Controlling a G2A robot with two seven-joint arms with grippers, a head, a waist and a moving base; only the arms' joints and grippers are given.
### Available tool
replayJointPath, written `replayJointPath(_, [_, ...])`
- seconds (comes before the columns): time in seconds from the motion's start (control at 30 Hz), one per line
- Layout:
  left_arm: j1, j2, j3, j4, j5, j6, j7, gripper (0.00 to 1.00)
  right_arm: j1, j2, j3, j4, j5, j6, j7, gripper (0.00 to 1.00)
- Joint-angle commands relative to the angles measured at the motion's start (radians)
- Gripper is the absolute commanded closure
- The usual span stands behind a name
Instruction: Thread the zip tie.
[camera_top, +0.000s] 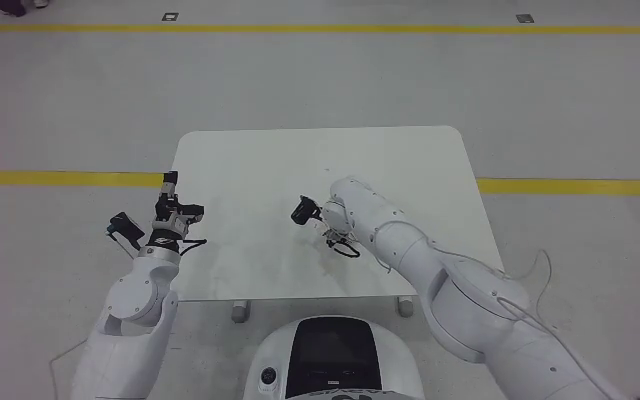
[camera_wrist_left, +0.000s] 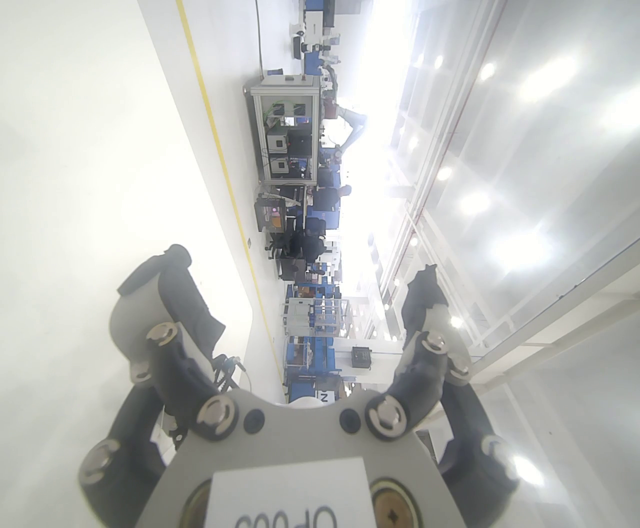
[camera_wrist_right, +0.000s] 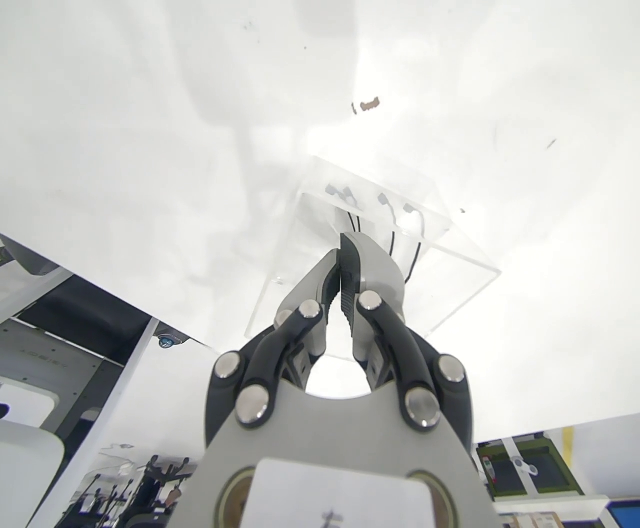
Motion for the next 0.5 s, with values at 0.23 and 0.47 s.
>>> replayJointPath(0.23, [0.000, 0.000, 0.000, 0.000, 0.000, 0.000, 0.000, 0.00, 0.001, -0.005, 0.012, 0.014, -0.013, 0.004, 0.000, 0.86])
replayJointPath(0.47, [0.000, 0.000, 0.000, 0.000, 0.000, 0.000, 0.000, 0.00, -0.001, -0.012, 0.022, 0.037, -0.012, -0.004, -0.004, 0.85])
